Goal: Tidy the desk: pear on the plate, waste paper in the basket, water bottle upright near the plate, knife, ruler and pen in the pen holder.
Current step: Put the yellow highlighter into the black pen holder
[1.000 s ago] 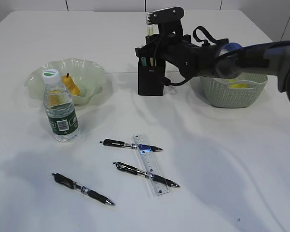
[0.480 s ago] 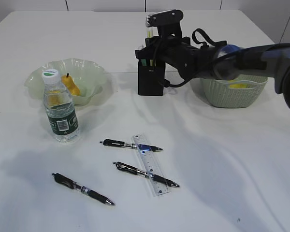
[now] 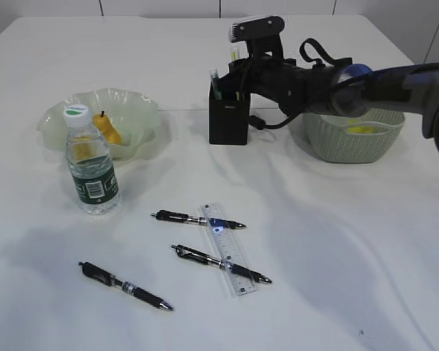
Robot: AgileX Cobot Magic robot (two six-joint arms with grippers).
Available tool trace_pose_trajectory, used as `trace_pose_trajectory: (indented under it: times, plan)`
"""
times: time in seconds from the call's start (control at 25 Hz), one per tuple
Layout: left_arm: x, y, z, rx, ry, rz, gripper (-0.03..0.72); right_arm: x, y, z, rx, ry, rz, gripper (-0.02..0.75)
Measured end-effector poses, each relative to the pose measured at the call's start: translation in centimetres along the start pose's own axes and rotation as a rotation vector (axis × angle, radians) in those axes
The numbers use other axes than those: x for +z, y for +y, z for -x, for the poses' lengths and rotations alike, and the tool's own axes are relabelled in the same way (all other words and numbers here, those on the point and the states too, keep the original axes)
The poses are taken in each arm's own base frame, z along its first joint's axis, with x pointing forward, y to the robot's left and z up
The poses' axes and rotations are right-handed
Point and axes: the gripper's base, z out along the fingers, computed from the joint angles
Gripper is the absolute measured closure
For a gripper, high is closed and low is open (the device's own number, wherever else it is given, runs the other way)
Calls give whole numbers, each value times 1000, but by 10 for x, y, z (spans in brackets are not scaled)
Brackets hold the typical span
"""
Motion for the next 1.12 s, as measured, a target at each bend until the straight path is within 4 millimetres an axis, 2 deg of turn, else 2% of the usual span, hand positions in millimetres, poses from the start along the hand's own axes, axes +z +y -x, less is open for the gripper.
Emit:
trace_pose_trajectory:
  times: [0.24, 0.52, 0.76, 1.12]
  plan:
    - [0, 0, 0, 0, 0, 0, 286, 0, -1, -1, 0, 9, 0, 491]
    - [0, 0, 0, 0, 0, 0, 286, 0, 0, 2, 18, 53, 12, 484]
    - [0, 0, 0, 0, -1, 0, 286, -1, -1, 33, 37, 106, 41, 483]
    - [0, 0, 0, 0, -1, 0, 286, -12, 0, 69, 38, 241, 96, 481]
